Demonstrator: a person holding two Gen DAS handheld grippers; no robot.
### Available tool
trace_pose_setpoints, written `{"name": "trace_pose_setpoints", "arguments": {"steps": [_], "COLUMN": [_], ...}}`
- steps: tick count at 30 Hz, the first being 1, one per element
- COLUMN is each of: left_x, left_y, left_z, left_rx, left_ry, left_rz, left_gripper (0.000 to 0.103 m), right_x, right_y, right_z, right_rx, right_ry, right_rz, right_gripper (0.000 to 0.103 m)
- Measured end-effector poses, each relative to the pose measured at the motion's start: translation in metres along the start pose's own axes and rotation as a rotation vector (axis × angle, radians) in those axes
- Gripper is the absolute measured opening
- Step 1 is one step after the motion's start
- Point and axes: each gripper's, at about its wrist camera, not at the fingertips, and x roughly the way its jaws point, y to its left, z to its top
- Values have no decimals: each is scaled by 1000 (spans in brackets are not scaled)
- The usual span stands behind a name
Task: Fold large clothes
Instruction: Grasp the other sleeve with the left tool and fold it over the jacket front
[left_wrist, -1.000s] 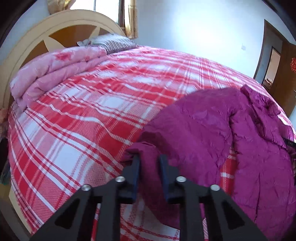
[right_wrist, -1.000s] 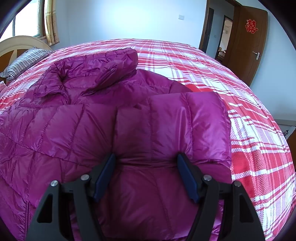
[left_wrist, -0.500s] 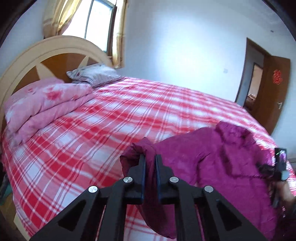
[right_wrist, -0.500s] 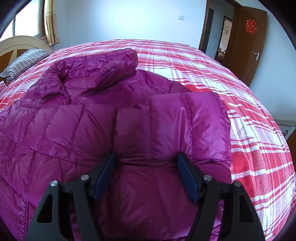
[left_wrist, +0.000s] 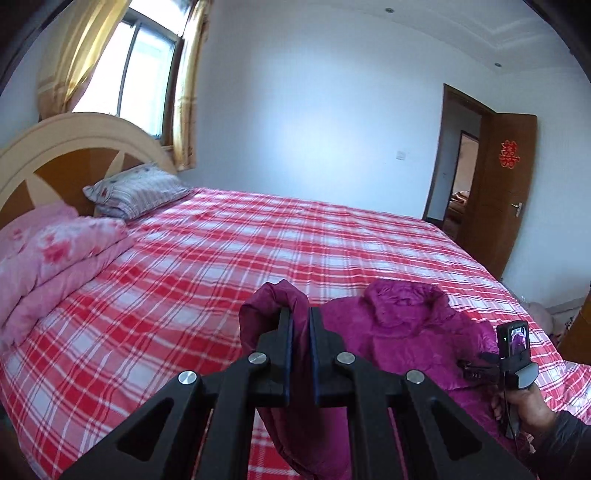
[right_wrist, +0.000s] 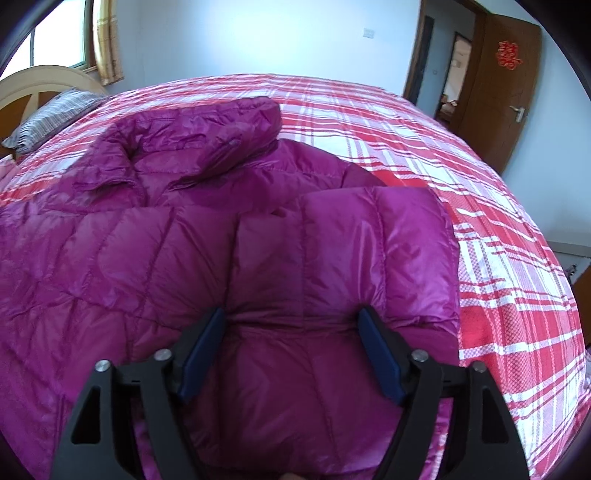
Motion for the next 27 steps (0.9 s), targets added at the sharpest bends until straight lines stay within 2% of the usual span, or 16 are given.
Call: {"name": "trace_pose_setpoints", "arguments": {"steps": [5,10,13,21,25,27], "left_x": [6,16,31,66,83,89], "left_y": [-35,-82,-114,-195,-210,-207], "left_z": [20,37,42,27,7,1], "left_rx": [57,108,124,199,203,217], "left_ry": [-22,-40,-25,46,90,115], "left_rz": [-51,-118,-172,-309,-295,-286], "left_gripper": [7,4,4,1,2,2], "right_x": [-37,-61,-69,-75,-70,-70], "right_y": [-23,-52,-67,-86,-92,-92], "right_z": [-6,-15,-20,-31,-40,-43], "right_rx": [64,133,167,174,192,207], "right_ry": [-86,-155,-186,-214,-207,-176], "right_rz": [59,72,65,39,33,94], "right_gripper": [92,93,94,94,94,94]}}
